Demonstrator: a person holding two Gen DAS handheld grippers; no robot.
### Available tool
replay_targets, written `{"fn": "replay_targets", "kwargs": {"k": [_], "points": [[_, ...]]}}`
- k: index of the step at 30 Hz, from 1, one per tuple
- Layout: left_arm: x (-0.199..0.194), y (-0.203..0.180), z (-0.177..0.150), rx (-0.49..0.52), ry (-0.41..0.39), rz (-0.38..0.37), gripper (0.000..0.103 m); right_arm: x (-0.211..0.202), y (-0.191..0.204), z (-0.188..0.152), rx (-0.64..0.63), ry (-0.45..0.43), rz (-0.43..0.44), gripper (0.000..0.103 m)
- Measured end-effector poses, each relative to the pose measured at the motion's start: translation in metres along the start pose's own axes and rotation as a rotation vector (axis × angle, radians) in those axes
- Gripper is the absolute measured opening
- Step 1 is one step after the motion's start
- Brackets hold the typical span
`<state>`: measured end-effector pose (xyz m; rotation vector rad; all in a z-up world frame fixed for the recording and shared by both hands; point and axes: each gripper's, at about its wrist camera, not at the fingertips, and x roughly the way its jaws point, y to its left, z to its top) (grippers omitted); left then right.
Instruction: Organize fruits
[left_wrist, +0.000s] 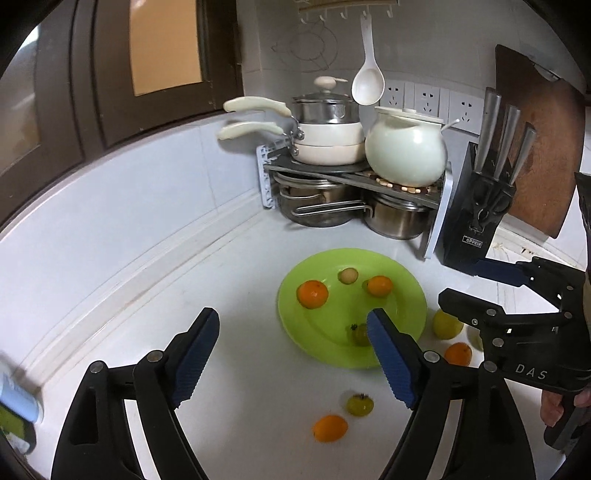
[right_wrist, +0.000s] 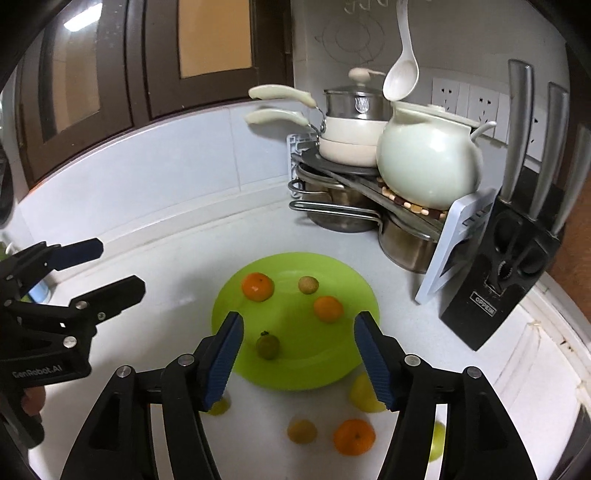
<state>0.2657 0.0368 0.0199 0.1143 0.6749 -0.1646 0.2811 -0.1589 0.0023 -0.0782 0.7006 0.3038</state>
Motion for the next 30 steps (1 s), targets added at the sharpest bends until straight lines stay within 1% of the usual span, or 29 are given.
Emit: {"fn": "replay_targets", "kwargs": {"k": [6, 9, 14, 16, 18, 21, 30], "points": [[-0.019, 0.004, -0.025, -0.042, 0.010, 0.010, 0.084, -0.018, 0.008, -0.012, 0.002, -0.007, 0.018, 0.065], [-0.024, 0.005, -0.036, -0.058, 0.012, 0.003, 0.084, -0.025, 0.014, -0.019, -0.016, -0.019, 0.004, 0.065], [-0.022, 0.002, -0.052, -0.050, 0.046, 0.000, 0.084, -0.034, 0.022, -0.034, -0.057, -0.041, -0.009, 0.065], [-0.019, 0.000, -0.059, -0.040, 0.060, 0.010, 0.084, -0.035, 0.025, -0.040, -0.067, -0.041, -0.020, 0.065], [-0.017, 0.000, -0.066, -0.047, 0.077, 0.003, 0.084, -0.036, 0.027, -0.046, -0.077, -0.037, -0.033, 0.065], [-0.012, -0.002, -0.076, -0.043, 0.100, 0.011, 0.084, -0.032, 0.027, -0.057, -0.078, -0.016, -0.043, 0.065], [0.017, -0.010, -0.099, -0.036, 0.206, -0.008, 0.084, -0.004, 0.013, -0.079, -0.028, 0.107, -0.009, 0.065]]}}
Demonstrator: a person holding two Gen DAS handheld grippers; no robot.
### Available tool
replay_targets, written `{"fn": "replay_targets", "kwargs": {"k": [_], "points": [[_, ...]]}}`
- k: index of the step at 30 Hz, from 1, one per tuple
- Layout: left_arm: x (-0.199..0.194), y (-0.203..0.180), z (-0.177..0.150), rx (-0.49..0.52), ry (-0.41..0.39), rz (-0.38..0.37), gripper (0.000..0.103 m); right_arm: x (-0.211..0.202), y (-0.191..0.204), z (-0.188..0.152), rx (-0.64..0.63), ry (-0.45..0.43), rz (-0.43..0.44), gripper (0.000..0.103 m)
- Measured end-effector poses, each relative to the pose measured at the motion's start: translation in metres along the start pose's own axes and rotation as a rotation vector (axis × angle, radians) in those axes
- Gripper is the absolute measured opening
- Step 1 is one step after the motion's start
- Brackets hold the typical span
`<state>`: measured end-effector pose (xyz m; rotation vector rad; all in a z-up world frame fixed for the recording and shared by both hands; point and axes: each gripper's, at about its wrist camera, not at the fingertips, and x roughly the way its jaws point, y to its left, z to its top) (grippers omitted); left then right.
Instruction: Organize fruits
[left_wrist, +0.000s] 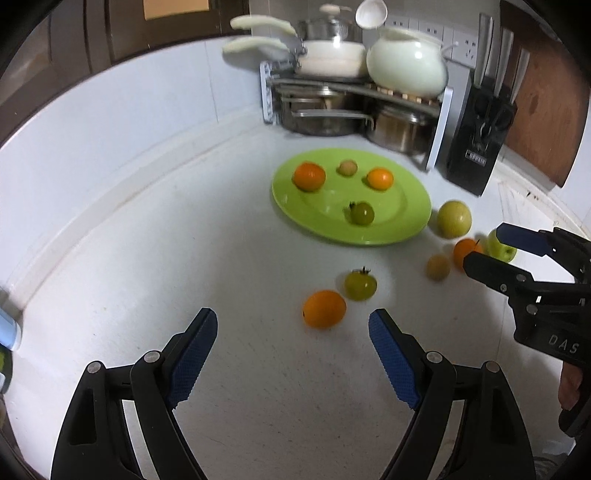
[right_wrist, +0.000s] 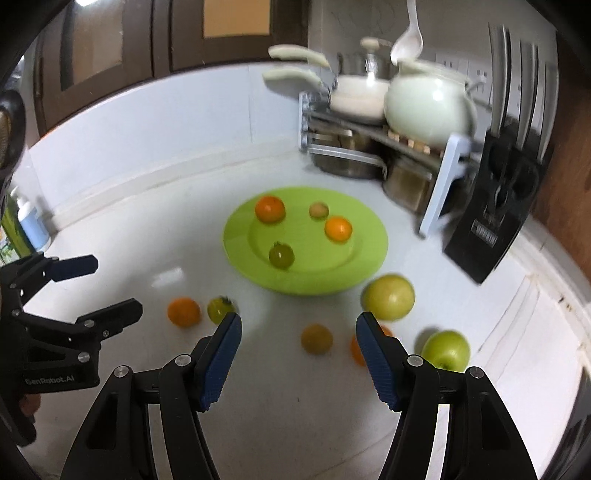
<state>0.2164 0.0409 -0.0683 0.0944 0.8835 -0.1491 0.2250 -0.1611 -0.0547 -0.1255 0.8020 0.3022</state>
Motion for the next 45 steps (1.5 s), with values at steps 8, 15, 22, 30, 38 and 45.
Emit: {"fn": "replay_targets", "kwargs": {"k": [8, 15, 22, 30, 38, 45], "points": [[0.032, -0.004, 0.001, 0.006, 0.063, -0.003, 0.083, 0.035, -0.010, -0.005, 0.013, 0.096, 0.021, 0.065], [0.048, -0.009, 0.004, 0.012, 0.094, -0.029, 0.076, 0.054, -0.020, -0.008, 0.036, 0.146, 0.044, 0.056], [0.056, -0.008, 0.009, 0.008, 0.094, -0.048, 0.061, 0.067, -0.022, -0.010, 0.041, 0.180, 0.069, 0.048], [0.061, -0.015, 0.010, 0.020, 0.105, -0.083, 0.047, 0.074, -0.024, -0.012, 0.038, 0.201, 0.072, 0.041], [0.064, -0.015, 0.009, 0.024, 0.117, -0.093, 0.036, 0.077, -0.026, -0.013, 0.046, 0.212, 0.069, 0.031], [0.062, -0.015, 0.009, 0.025, 0.108, -0.089, 0.036, 0.074, -0.026, -0.013, 0.046, 0.198, 0.069, 0.031]]}}
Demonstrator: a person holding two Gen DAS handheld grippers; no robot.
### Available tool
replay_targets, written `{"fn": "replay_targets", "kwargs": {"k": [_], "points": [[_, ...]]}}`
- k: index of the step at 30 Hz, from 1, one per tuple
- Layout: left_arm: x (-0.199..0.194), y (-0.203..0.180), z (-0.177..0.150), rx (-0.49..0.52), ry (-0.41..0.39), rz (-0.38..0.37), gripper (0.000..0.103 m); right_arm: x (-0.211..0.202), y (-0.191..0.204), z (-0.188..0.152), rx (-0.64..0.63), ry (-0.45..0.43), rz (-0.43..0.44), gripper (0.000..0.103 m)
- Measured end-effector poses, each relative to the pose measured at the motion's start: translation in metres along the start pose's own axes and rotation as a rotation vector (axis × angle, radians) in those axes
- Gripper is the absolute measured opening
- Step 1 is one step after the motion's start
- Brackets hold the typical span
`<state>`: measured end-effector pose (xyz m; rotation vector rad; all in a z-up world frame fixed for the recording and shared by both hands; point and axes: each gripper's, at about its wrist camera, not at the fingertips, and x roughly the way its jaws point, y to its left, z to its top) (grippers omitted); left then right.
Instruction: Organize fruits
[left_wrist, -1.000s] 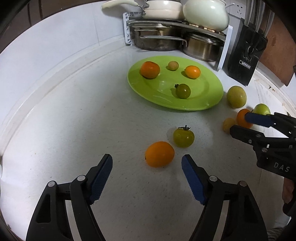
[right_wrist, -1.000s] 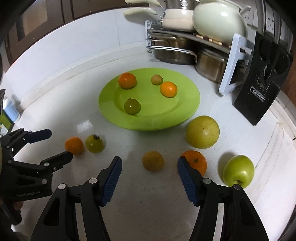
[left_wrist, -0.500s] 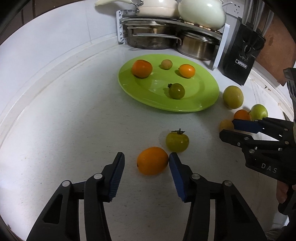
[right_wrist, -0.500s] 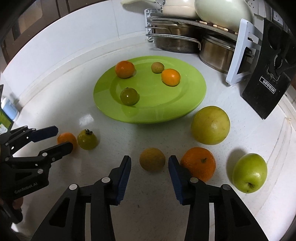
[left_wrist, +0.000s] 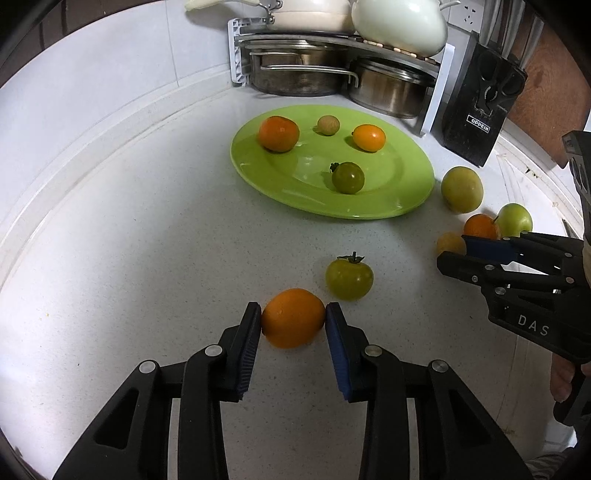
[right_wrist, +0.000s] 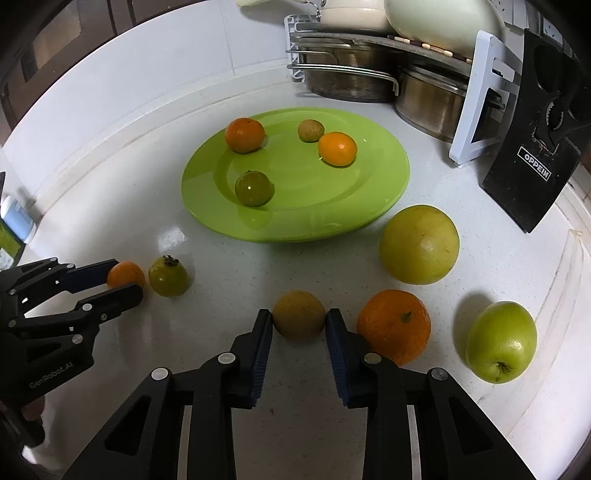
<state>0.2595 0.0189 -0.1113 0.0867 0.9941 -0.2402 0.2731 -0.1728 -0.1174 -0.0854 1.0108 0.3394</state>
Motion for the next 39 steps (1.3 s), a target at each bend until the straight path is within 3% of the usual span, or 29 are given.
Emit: {"fn": "replay_targets", "kwargs": {"k": [14, 27, 39], "points": [[-0.030, -0.002, 0.011, 0.004, -0.105, 0.006, 0.035, -0.027, 0.005, 0.016, -0.013, -0.080, 0.025, 0.031], [-0.047, -0.005, 0.063, 0.060, -0.235, 0.008, 0.035, -0.050, 0.008, 0.061, -0.036, -0.203, 0.034, 0.031], [-0.023, 0.010, 0.115, 0.074, -0.238, -0.009, 0.035, -0.029, 0.007, 0.109, -0.065, -0.190, 0.027, 0.031]]}}
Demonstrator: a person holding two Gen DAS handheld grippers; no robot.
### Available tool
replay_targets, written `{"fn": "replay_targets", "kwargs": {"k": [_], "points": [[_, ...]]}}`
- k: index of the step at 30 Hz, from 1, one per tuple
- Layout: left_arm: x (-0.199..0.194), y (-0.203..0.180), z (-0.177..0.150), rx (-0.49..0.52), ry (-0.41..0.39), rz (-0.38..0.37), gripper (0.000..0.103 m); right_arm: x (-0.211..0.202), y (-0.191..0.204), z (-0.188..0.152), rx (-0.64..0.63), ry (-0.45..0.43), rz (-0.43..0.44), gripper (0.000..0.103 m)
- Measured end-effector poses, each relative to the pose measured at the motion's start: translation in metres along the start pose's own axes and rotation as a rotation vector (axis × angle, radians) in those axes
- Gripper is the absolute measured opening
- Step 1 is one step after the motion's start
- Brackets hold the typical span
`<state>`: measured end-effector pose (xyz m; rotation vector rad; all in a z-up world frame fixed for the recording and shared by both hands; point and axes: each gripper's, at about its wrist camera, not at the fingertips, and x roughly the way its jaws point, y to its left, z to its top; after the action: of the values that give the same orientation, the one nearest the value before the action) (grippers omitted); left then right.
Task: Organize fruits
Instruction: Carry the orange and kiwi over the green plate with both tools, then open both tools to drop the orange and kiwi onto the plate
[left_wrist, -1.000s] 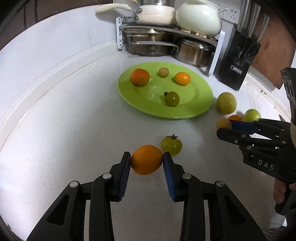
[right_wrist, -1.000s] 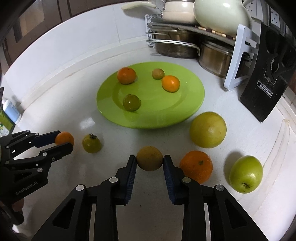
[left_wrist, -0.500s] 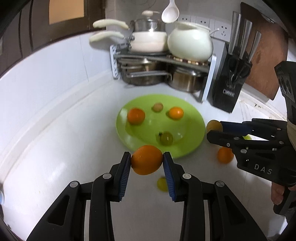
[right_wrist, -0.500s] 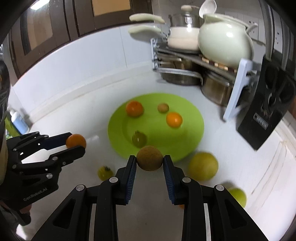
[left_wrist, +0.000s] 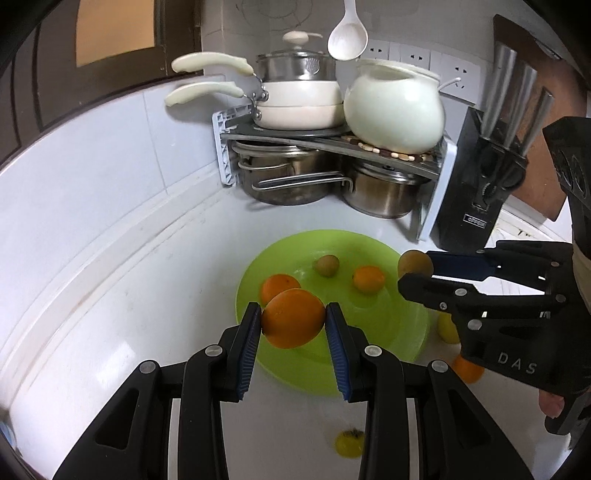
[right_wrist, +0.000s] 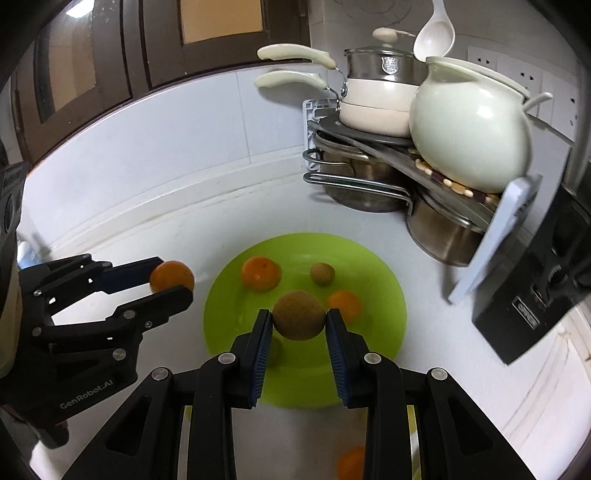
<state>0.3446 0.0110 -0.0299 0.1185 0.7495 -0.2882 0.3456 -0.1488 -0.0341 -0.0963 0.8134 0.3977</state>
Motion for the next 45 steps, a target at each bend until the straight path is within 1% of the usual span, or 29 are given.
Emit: {"fn": "replay_targets", "kwargs": {"k": [4, 13, 18, 26, 29, 30, 31, 32, 40, 45], "points": [[0.020, 0.005, 0.006, -0.009, 0.036, -0.020, 0.035, 0.018, -0.004, 0.005, 0.014, 0.040, 0.011, 0.031], [0.059, 0.004, 0.006, 0.001, 0.118, -0.039, 0.035, 0.050, -0.008, 0.004, 0.029, 0.114, -0.005, 0.031], [0.072, 0.002, 0.004, 0.008, 0.144, -0.046, 0.035, 0.058, -0.012, 0.000, 0.045, 0.141, -0.003, 0.031], [0.082, 0.001, 0.002, 0.006, 0.170, -0.047, 0.036, 0.064, -0.015, -0.001, 0.059, 0.161, -0.003, 0.031], [0.080, 0.001, 0.002, 0.004, 0.161, -0.036, 0.038, 0.064, -0.016, -0.001, 0.068, 0.161, -0.003, 0.032], [0.078, 0.001, 0.003, 0.000, 0.156, -0.033, 0.041, 0.063, -0.016, -0.001, 0.073, 0.160, 0.000, 0.033], [0.076, 0.002, 0.003, -0.004, 0.151, -0.032, 0.044, 0.062, -0.017, -0.001, 0.078, 0.158, 0.000, 0.035], [0.073, 0.002, 0.003, -0.007, 0.145, -0.030, 0.045, 0.060, -0.017, -0.001, 0.081, 0.154, -0.001, 0.039], [0.035, 0.001, 0.006, -0.013, 0.073, 0.020, 0.057, 0.030, -0.012, -0.005, 0.048, 0.093, -0.040, 0.039], [0.004, -0.004, 0.005, -0.012, 0.025, 0.034, 0.060, 0.001, -0.009, -0.009, 0.049, 0.037, -0.064, 0.039]]}}
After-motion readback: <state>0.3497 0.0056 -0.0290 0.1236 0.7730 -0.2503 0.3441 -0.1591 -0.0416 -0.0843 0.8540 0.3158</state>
